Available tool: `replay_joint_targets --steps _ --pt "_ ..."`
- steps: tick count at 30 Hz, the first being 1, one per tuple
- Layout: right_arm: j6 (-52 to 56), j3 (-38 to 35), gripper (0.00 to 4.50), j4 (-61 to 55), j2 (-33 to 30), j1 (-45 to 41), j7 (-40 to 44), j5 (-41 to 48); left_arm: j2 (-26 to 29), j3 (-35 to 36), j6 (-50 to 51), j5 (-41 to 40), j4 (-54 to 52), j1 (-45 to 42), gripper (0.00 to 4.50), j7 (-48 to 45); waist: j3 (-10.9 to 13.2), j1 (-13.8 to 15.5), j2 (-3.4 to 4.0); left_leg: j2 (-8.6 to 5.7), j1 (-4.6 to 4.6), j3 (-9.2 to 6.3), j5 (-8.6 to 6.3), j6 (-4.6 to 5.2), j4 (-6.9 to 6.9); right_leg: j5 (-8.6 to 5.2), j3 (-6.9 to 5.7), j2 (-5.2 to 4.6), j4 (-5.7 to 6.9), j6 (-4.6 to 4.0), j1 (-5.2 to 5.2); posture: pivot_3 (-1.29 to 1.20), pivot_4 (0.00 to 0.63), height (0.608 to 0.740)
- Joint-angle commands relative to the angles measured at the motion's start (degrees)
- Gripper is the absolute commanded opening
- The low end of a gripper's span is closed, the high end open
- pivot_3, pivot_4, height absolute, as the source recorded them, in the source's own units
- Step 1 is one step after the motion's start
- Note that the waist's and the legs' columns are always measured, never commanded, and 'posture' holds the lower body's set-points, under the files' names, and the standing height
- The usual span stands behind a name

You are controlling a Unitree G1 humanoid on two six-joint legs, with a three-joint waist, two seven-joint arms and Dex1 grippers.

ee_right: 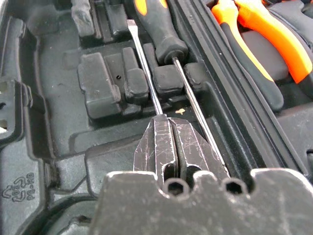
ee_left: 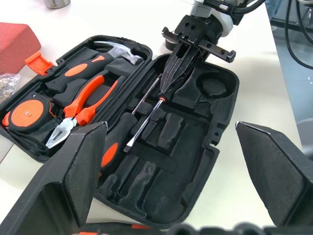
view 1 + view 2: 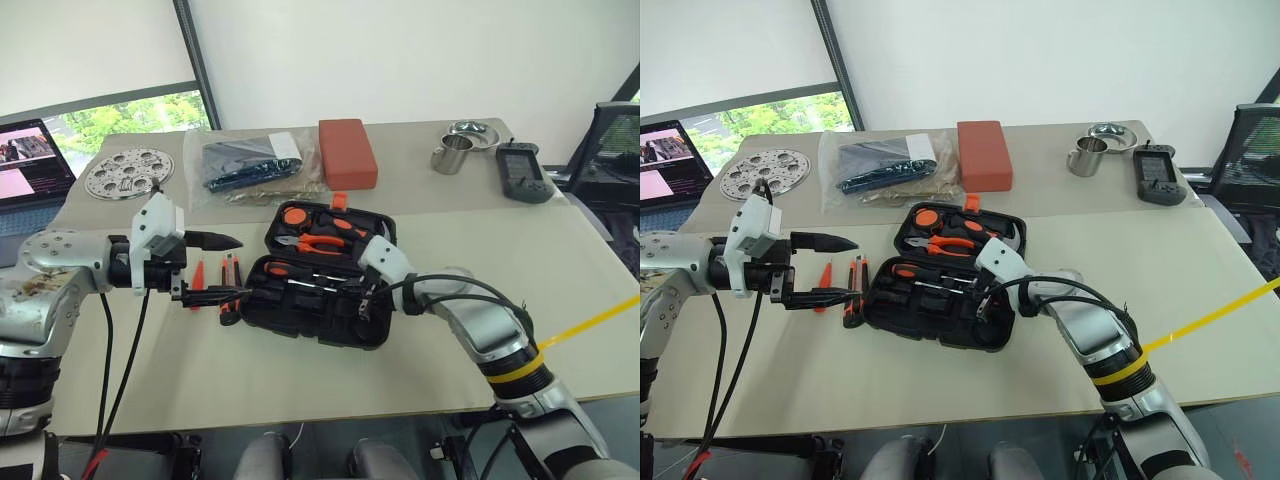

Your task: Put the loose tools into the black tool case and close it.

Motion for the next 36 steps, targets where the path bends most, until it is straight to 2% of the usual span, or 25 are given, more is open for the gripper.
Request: replay_joint_targets --steps 1,3,6,9,10,12,15,16,17,20,24,28,36 --pt "-4.7 -6.9 0.05 -7.4 0.9 0.6 2.4 6.8 -1.9 3.8 0.8 -0.6 -0.6 1.9 4.50 5.6 0.0 0.0 0.00 0.00 -0.05 -0.01 0.00 0.00 -0.01 0.00 -0.01 0.00 0.00 0.00 -0.04 0.00 0.150 0.740" --pt "-4.2 -8.7 0.05 -9.1 0.8 1.0 2.8 9.0 -3.1 5.1 1.8 -0.7 -1.2 3.0 4.50 9.0 0.0 0.1 0.01 0.00 -0.09 -0.03 0.00 0.00 -0.01 0.00 -0.01 -0.01 0.00 0.00 -0.06 0.00 0.150 0.740" --pt "-3.4 -11.2 0.74 -12.4 -0.7 2.2 4.3 12.4 -5.6 6.7 2.7 2.8 -2.9 5.2 4.50 18.3 0.0 0.2 -0.02 0.00 -0.09 -0.09 0.00 0.00 0.00 0.00 -0.06 -0.32 0.00 0.00 -0.02 0.00 0.150 0.740" --pt "-4.5 -12.4 1.85 -15.2 -2.0 3.2 6.0 15.1 -7.9 8.7 6.1 6.7 -4.2 6.7 4.50 29.6 0.0 0.3 -0.03 -0.04 -0.07 -0.12 0.00 0.00 0.00 0.00 -0.10 -0.45 -0.01 0.00 0.04 0.00 0.150 0.740" --pt "-5.4 -12.5 2.09 -15.6 -2.3 3.3 6.3 15.3 -8.7 9.7 8.6 7.0 -4.8 6.8 4.50 33.1 0.0 0.3 -0.04 -0.05 -0.07 -0.11 0.00 0.00 0.00 0.00 -0.09 -0.49 -0.02 0.00 0.04 0.00 0.150 0.740" --pt "-6.1 -12.4 2.79 -16.0 -2.9 3.6 6.7 15.6 -9.9 11.0 12.5 7.2 -5.7 7.1 4.50 37.5 0.0 0.3 -0.07 -0.06 -0.08 -0.12 0.00 0.00 0.01 0.00 -0.10 -0.52 -0.01 0.00 0.04 0.00 0.150 0.740" --pt "-9.9 -10.9 3.76 -15.4 -5.4 4.5 9.1 13.4 -10.7 12.2 20.0 10.2 -7.6 12.4 4.50 44.7 0.0 0.0 -0.07 -0.07 -0.04 -0.11 0.00 0.00 0.00 0.00 -0.10 -0.57 -0.03 0.01 0.06 0.00 0.150 0.740" --pt "-10.9 -10.8 4.20 -14.8 -5.7 4.6 9.3 13.1 -11.4 11.7 22.0 9.8 -9.0 13.8 4.50 45.7 0.0 -0.1 -0.07 -0.12 0.04 -0.05 -0.01 0.01 -0.07 0.00 -0.11 -0.66 -0.03 0.01 0.09 0.00 0.150 0.740" --pt "-11.5 -10.8 4.44 -14.1 -5.8 4.6 9.4 13.1 -12.3 11.0 23.7 9.4 -10.4 14.4 4.50 46.7 0.0 -0.1 -0.08 -0.14 0.07 -0.03 -0.01 0.01 -0.12 0.00 -0.11 -0.69 -0.04 0.01 0.09 0.00 0.150 0.740" --pt "-12.9 -10.5 4.44 -12.8 -6.0 4.2 9.5 12.7 -16.0 8.5 29.9 9.8 -12.4 13.0 4.50 51.8 0.1 0.5 -0.16 -0.13 0.05 -0.08 0.00 0.00 -0.10 0.00 -0.14 -0.68 -0.04 0.01 0.09 0.00 0.150 0.740" --pt "-12.5 -10.4 4.44 -12.6 -5.9 3.9 9.7 13.6 -18.6 6.5 32.8 11.4 -12.7 11.2 4.50 55.6 0.1 1.3 -0.21 -0.11 0.00 -0.11 0.01 -0.03 0.02 0.00 -0.14 -0.72 -0.04 0.00 0.16 0.00 0.150 0.740" --pt "-12.4 -10.2 4.44 -13.1 -5.7 4.0 9.1 13.6 -21.1 3.8 32.0 15.0 -9.0 8.3 4.50 59.9 0.1 1.6 -0.20 -0.13 0.02 -0.06 0.02 -0.03 0.01 0.00 -0.15 -0.70 -0.05 0.00 0.17 0.00 0.150 0.740" --pt "-12.6 -10.8 4.44 -13.6 -5.9 4.5 7.9 13.4 -23.4 3.3 31.5 16.0 -1.0 6.0 4.50 60.4 0.1 1.7 -0.20 -0.13 0.08 -0.02 0.03 -0.05 -0.08 0.01 -0.17 -0.68 -0.06 0.00 0.16 0.00 0.150 0.740"
